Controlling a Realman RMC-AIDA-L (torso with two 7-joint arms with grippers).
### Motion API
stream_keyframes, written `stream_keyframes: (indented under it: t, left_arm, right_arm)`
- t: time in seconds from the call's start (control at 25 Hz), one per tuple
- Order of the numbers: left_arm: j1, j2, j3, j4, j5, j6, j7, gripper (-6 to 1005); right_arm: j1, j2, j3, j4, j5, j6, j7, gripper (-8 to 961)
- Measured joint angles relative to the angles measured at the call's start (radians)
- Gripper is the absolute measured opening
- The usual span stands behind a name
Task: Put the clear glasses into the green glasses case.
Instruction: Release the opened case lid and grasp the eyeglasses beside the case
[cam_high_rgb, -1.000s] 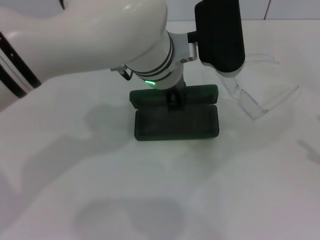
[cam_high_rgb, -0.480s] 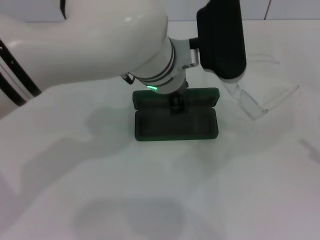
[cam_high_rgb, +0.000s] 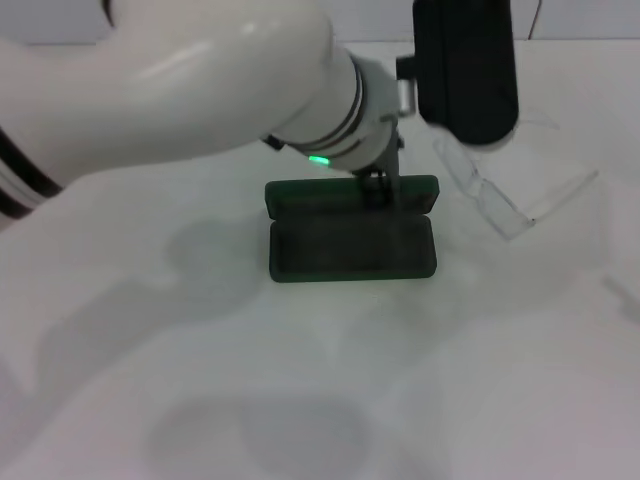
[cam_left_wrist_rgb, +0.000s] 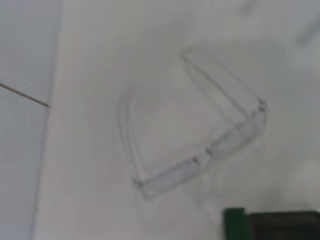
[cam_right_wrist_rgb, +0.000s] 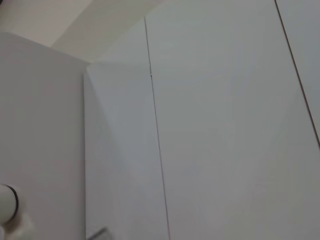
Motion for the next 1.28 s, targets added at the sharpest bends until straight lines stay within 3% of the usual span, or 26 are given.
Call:
stream_keyframes:
  t: [0.2, 0.36, 0.44, 0.52, 0.56, 0.6, 0.68, 0.76, 0.88, 1.0, 1.28]
  left_arm:
    - [0.061, 0.000, -0.101, 0.147, 0.028, 0.000, -0.015, 443]
    - [0.163, 0.003, -0.340, 0.301, -0.100, -0.056, -0.072, 440]
    - [0.213, 0.006, -0.487, 0.351, -0.261, -0.068, -0.049, 437]
    - [0.279, 0.014, -0.683, 0.361, -0.530, -0.046, 0.052, 434]
    - [0.300, 0.016, -0.738, 0.355, -0.618, -0.031, 0.089, 432]
    - [0.340, 0.020, -0.837, 0.335, -0.805, 0.016, 0.166, 431]
    - [0.388, 0.021, -0.960, 0.296, -1.046, 0.103, 0.266, 428]
    - [0.419, 0.019, -1.037, 0.267, -1.185, 0.174, 0.325, 425]
    - [0.459, 0.015, -1.098, 0.252, -1.261, 0.236, 0.370, 381]
    - [0.477, 0.018, -1.127, 0.240, -1.247, 0.271, 0.379, 317]
    - [0.439, 0.038, -1.142, 0.139, -1.235, 0.371, 0.426, 321]
  right_arm:
    - [0.005, -0.001, -0.003, -0.009, -0.005, 0.049, 0.014, 855]
    - [0.042, 0.003, -0.060, -0.115, -0.049, 0.225, 0.169, 855]
    - [0.074, 0.015, -0.124, -0.245, -0.119, 0.309, 0.336, 855]
    - [0.106, 0.027, -0.178, -0.355, -0.187, 0.355, 0.478, 855]
    - [0.125, 0.033, -0.208, -0.415, -0.221, 0.371, 0.551, 855]
    - [0.148, 0.038, -0.240, -0.478, -0.259, 0.380, 0.633, 854]
    - [0.203, 0.040, -0.306, -0.593, -0.349, 0.398, 0.814, 854]
    - [0.263, 0.032, -0.374, -0.677, -0.463, 0.410, 0.986, 854]
    - [0.386, 0.020, -0.514, -0.777, -0.712, 0.418, 1.231, 849]
    - [0.506, 0.026, -0.615, -0.798, -0.926, 0.409, 1.381, 842]
    - [0.689, 0.034, -0.722, -0.733, -1.122, 0.396, 1.526, 839]
